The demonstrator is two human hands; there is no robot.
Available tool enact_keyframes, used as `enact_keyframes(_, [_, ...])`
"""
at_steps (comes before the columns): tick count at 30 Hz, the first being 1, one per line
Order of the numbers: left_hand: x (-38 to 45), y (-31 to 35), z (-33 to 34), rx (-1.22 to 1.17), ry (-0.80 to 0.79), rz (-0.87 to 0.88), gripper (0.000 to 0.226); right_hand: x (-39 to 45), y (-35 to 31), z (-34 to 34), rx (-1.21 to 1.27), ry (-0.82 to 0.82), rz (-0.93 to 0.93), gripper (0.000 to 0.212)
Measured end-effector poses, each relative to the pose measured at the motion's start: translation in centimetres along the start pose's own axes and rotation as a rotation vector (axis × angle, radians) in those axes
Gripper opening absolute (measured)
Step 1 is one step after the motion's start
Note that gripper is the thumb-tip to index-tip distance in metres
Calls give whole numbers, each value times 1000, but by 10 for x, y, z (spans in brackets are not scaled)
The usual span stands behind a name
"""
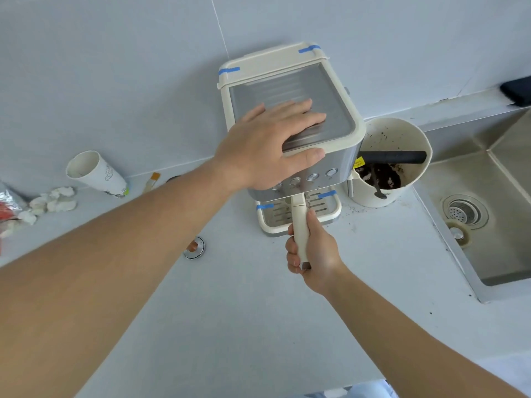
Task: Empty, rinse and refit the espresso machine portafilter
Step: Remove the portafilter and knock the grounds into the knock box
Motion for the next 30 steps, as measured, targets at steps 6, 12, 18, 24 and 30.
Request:
enact_keyframes(6, [1, 1, -2, 9, 8, -4, 60, 2, 10, 15, 60, 36, -20, 55])
enact_keyframes(12, [0, 0, -2, -4, 5, -15, 59, 9, 25, 60, 132, 36, -112, 29])
enact_keyframes(18, [-1, -1, -3, 10, 16, -7, 59, 12, 22, 68, 50, -59, -249, 15])
enact_keyframes(24, [-1, -1, -3, 13, 13, -2, 59, 21, 27, 86, 124, -66, -188, 18])
enact_keyframes(30, [-3, -1, -2, 7, 15, -2, 59, 30, 33, 98, 194, -74, -179, 19])
Point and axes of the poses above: each hand's wrist, its own x-axis towards the middle knuckle, its own z-axis out of the palm, y = z × x, the point moved 7 cm from there along x, towards the middle knuckle, and after that the axes turned 7 degrees about y, right-handed, at the moved point
